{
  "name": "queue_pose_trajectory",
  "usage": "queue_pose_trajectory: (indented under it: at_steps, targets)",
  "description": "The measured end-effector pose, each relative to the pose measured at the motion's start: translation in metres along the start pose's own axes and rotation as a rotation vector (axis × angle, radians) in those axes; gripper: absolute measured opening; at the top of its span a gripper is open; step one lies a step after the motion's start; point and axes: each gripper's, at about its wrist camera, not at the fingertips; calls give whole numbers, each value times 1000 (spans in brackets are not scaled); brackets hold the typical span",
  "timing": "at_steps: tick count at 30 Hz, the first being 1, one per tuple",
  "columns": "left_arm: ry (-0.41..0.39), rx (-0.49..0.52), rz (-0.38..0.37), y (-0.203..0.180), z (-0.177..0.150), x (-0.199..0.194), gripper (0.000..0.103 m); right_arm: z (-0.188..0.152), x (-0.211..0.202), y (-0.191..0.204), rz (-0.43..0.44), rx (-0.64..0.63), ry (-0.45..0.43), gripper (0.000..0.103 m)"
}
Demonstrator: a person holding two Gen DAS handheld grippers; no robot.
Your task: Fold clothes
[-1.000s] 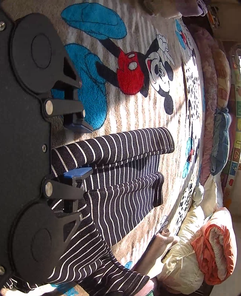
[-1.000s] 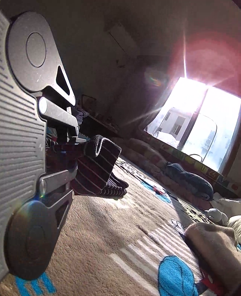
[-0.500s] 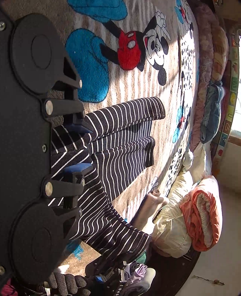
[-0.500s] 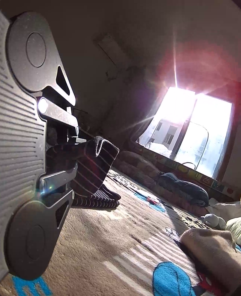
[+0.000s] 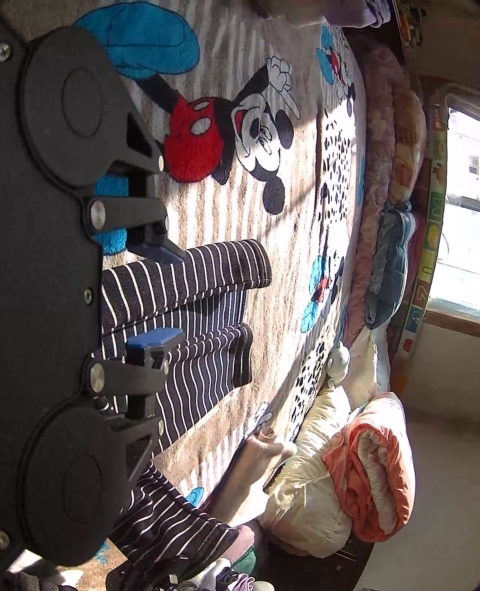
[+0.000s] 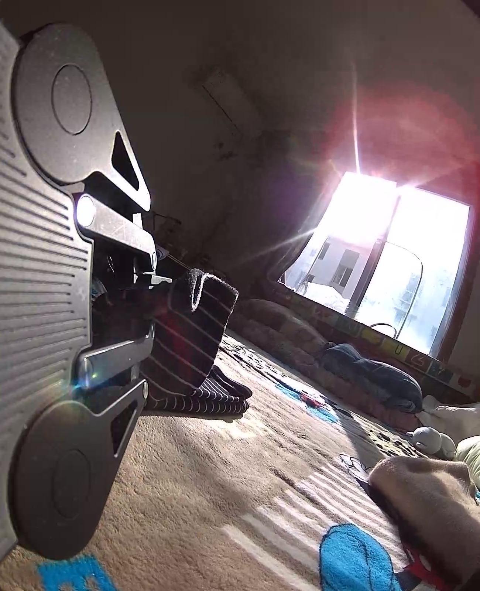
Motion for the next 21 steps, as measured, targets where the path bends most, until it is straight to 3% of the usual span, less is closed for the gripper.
queue_pose_trajectory:
  at_steps: [5, 7, 9, 11, 15, 18, 20, 21]
  targets:
    - [37, 40, 34, 10, 38, 62, 34, 1, 4, -5, 3, 19, 9, 10]
    - [144, 45, -15, 15, 43, 100, 34, 2, 5, -5, 7, 23, 10, 10]
    - [254, 126, -41, 9, 40, 129, 35, 3, 6, -7, 7, 33, 13, 10]
    - [228, 175, -34, 1, 45, 122, 34, 4, 6, -10, 8, 46, 15, 10]
    - [119, 110, -47, 10, 63, 96, 35, 7, 7, -13, 14, 62, 12, 10]
    - [142, 57, -1, 16, 71, 116, 34, 9, 9, -15, 19, 71, 17, 10]
    - [210, 88, 9, 13, 66, 140, 35, 9, 9, -17, 20, 77, 23, 10]
    - [237, 113, 9, 10, 63, 150, 41, 10, 9, -17, 21, 78, 22, 10]
Point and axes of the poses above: each gripper's, at about its wrist camera, not at the fingertips, and x roughly the way its jaws point, y to its left, z to its top, and after that the axes turned 4 degrees about -z, right-handed
